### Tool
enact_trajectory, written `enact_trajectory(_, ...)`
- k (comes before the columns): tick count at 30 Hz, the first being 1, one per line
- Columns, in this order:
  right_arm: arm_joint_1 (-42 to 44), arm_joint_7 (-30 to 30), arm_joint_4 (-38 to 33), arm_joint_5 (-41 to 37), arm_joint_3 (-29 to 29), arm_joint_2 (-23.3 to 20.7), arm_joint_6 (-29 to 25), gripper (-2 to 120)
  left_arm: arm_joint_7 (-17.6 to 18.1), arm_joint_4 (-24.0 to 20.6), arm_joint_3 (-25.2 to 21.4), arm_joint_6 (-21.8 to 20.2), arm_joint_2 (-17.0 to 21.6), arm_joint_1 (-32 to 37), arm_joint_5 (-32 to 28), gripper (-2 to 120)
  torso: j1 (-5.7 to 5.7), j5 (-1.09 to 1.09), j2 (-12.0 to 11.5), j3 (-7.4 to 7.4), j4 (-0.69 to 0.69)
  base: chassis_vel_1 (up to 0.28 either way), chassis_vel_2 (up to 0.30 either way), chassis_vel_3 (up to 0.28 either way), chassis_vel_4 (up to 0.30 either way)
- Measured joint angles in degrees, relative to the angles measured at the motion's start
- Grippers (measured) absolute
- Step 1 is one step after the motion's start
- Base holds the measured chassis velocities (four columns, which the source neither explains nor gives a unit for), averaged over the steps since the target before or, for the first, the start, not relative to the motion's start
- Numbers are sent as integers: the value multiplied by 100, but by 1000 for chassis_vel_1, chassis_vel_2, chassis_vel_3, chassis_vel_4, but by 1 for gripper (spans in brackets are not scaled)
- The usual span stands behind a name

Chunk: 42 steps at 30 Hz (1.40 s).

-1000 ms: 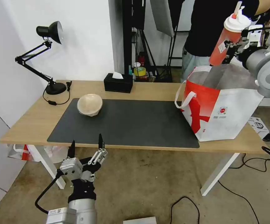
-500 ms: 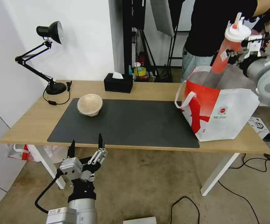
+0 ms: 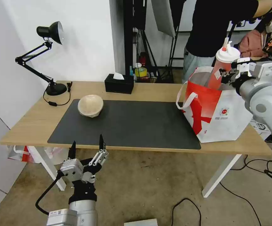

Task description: Pick up the trash from the table and place it into the takeout bag.

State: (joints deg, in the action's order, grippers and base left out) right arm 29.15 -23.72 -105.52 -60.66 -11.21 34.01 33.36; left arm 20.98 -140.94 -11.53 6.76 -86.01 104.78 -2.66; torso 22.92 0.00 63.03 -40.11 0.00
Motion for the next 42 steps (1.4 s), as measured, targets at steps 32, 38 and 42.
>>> enact_trajectory(32, -524, -373, 508, 231, 723, 324, -67, 80, 5, -26, -43, -21, 14, -1, -45, 100, 0, 0, 0, 0, 0, 0, 0, 0, 0)
enact_trajectory(38, -613, -412, 524, 224, 767, 352, -69, 99, 8, -23, -48, -24, 5, -2, -47, 100, 0, 0, 0, 0, 0, 0, 0, 0, 0)
enact_trajectory(42, -642, -421, 497, 183, 762, 346, -78, 100, 8, -23, -49, -26, 2, 0, -47, 100, 0, 0, 0, 0, 0, 0, 0, 0, 0)
